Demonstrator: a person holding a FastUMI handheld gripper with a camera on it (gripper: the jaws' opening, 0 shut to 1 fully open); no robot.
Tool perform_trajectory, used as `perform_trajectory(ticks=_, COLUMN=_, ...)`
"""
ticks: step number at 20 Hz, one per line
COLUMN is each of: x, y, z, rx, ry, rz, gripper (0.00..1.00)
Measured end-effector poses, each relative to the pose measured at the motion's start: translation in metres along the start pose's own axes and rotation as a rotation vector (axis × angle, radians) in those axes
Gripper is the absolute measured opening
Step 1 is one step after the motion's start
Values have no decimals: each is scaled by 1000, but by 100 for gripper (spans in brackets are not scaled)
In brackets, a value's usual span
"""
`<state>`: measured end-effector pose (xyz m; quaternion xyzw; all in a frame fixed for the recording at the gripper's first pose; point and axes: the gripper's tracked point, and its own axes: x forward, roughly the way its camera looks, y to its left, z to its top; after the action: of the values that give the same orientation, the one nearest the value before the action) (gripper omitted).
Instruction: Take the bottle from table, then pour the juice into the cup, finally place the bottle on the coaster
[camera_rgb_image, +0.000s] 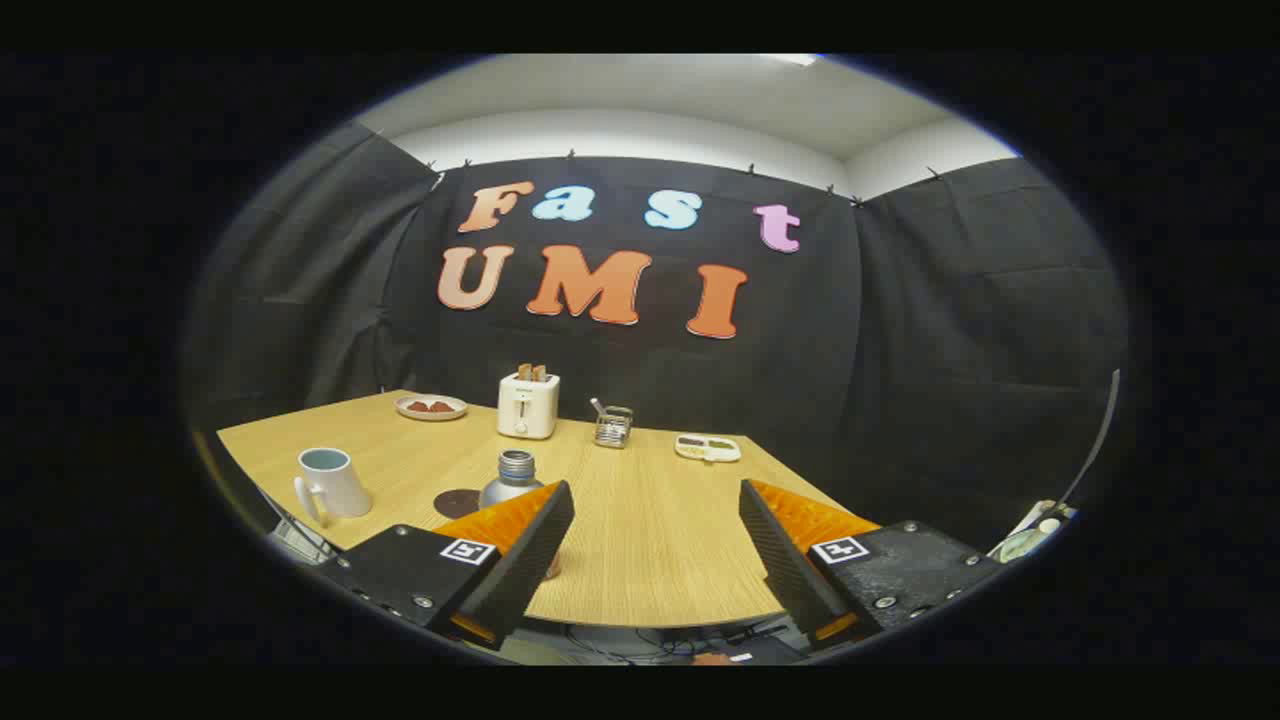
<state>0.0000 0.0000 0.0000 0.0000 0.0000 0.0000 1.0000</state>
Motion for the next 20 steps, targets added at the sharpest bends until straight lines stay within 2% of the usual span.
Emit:
perform_trajectory(ticks=13, x=-2, y=-1, z=-11, rx=58, ry=18, rz=1, gripper=99)
perform_trajectory(ticks=20, x=1, y=18, z=-23, rx=70, ry=45, rz=44, gripper=99)
